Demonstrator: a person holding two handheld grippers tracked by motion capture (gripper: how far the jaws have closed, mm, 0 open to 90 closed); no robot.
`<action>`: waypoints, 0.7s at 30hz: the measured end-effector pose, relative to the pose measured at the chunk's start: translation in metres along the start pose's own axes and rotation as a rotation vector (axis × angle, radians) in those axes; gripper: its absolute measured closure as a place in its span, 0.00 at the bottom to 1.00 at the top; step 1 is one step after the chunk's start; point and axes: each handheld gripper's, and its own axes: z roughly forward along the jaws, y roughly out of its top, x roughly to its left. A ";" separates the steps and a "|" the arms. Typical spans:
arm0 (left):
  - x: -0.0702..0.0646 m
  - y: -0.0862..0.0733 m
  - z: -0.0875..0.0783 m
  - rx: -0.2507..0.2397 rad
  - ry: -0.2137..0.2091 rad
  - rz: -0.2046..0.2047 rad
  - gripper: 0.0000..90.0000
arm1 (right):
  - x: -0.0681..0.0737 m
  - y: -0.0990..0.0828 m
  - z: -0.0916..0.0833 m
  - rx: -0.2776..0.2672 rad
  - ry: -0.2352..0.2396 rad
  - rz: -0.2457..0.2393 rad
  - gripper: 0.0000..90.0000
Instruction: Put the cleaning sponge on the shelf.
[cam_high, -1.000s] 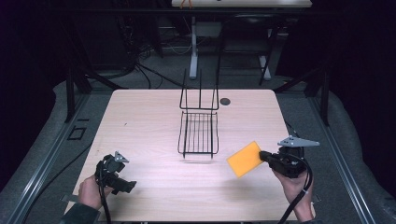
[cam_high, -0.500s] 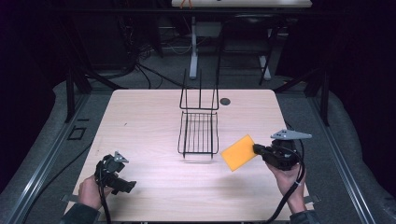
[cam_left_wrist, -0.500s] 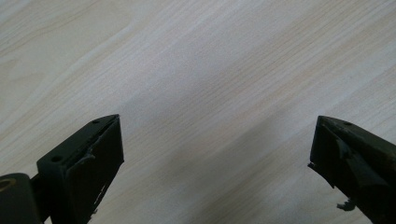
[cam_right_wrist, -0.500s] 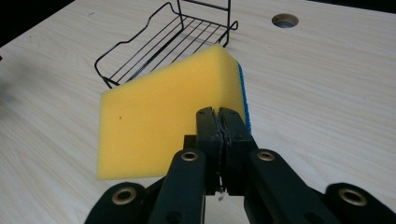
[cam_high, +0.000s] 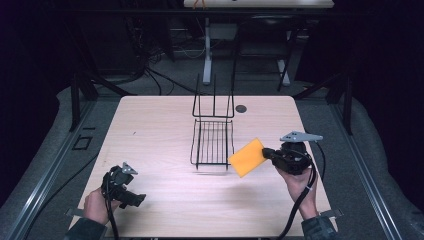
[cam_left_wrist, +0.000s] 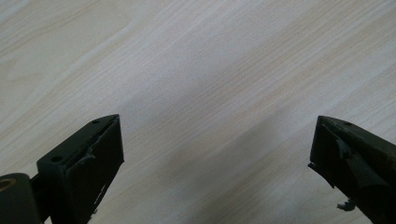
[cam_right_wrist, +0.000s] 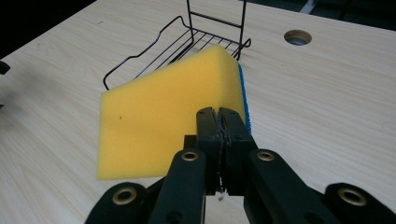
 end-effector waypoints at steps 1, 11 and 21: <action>0.000 0.000 0.000 0.000 0.000 0.000 0.03 | 0.002 0.002 0.002 -0.002 0.003 -0.002 0.98; 0.000 0.000 0.000 0.001 -0.001 0.000 0.03 | 0.008 0.014 0.011 -0.019 0.022 -0.014 0.98; 0.000 0.000 0.000 -0.001 -0.002 0.000 0.03 | 0.016 0.025 0.022 -0.028 0.039 -0.024 0.99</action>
